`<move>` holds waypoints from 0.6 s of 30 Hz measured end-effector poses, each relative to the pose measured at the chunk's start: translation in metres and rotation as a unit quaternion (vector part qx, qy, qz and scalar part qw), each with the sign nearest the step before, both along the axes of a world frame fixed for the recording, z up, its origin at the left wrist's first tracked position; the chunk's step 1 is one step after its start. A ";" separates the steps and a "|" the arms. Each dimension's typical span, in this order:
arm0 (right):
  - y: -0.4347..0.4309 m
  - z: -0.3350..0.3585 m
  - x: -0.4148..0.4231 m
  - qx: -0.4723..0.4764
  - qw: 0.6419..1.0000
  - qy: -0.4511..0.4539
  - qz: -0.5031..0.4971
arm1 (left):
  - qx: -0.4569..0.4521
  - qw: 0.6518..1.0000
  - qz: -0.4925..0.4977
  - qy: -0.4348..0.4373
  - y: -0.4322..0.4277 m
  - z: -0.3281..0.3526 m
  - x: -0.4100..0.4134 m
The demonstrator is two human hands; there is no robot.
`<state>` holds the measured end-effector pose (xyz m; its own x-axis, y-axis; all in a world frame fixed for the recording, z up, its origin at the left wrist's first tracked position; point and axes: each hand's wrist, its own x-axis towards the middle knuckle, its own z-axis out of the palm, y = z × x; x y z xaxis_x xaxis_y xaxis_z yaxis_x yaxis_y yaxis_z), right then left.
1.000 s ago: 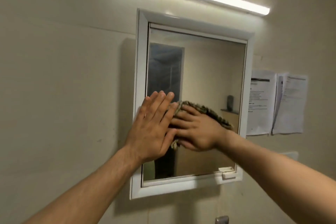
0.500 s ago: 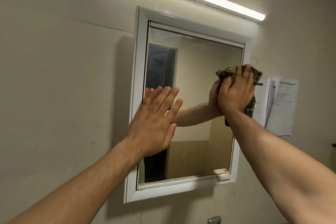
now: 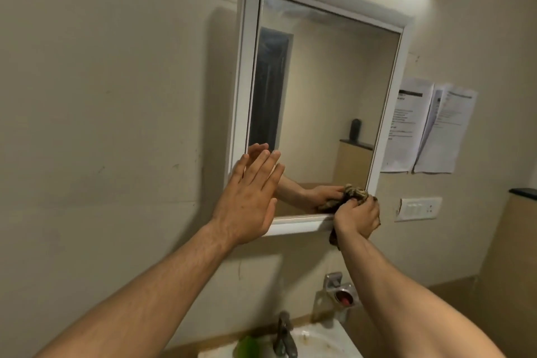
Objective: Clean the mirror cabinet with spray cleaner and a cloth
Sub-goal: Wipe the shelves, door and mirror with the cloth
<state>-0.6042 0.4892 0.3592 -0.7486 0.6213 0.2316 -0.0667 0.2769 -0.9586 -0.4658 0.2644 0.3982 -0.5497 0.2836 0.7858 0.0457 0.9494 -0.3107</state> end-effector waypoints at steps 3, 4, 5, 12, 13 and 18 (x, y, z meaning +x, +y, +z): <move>-0.021 -0.018 0.021 -0.158 0.987 -0.003 -0.011 | 0.037 0.999 -0.014 -0.021 0.005 -0.022 0.011; -0.036 -0.024 0.032 -0.178 0.984 0.014 -0.001 | 0.045 0.998 -0.019 -0.031 0.007 -0.029 0.013; -0.054 -0.030 0.042 -0.186 0.982 0.032 0.018 | 0.052 0.998 -0.022 -0.040 0.010 -0.037 0.016; -0.135 -0.056 0.111 -0.214 0.946 -0.005 0.244 | 0.191 0.977 -0.062 -0.063 0.018 -0.088 0.036; -0.135 -0.062 0.121 -0.226 0.929 -0.020 0.293 | 0.211 0.974 -0.066 -0.052 0.017 -0.098 0.042; -0.131 -0.109 0.163 -0.313 0.857 -0.074 0.403 | 0.341 0.938 -0.053 -0.026 0.019 -0.154 0.071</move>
